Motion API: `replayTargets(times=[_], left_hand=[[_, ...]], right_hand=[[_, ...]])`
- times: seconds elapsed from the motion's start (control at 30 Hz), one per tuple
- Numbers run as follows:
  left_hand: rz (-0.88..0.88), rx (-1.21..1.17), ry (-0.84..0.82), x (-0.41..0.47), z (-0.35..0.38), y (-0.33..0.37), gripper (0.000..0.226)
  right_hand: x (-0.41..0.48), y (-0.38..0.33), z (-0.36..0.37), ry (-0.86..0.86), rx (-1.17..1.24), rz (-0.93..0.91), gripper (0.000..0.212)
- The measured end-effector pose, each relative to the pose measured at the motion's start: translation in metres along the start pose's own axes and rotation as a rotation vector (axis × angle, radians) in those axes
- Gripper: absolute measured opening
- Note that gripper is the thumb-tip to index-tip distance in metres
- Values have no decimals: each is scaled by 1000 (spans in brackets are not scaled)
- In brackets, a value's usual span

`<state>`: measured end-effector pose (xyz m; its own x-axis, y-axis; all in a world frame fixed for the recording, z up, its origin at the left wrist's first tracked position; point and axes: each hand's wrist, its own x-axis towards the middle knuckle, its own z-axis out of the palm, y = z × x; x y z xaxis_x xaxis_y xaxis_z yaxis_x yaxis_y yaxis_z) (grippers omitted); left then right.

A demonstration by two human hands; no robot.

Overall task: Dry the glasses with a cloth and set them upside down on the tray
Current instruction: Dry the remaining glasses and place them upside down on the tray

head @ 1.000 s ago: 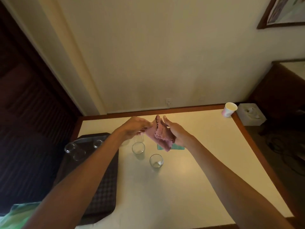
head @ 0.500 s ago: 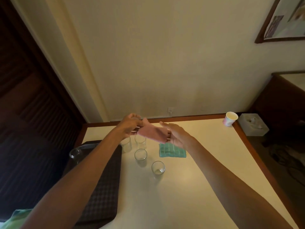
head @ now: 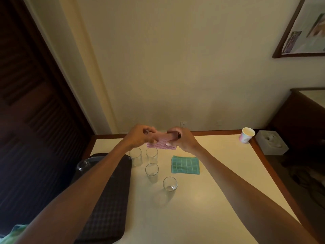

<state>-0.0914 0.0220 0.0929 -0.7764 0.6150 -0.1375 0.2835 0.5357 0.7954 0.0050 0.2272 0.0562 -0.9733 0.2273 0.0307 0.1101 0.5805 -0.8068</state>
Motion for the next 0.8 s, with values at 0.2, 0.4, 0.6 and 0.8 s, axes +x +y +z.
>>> replayTargets(times=[0.2,0.4,0.6,0.8], left_hand=[[57,216,95,3,-7,2,40],[-4,248,35,9,-12,4,26],[-4,-106,-133,5,-14,8,14],[110,-177,-248,3,-5,29,27]], right_hand=[[5,-8,1,28,-138,-74,32],[9,-16,-4,-40,-189,-46,25],[5,-11,-25,-356,17,113,22],[-14,-21,-26,-488,200,95,50]])
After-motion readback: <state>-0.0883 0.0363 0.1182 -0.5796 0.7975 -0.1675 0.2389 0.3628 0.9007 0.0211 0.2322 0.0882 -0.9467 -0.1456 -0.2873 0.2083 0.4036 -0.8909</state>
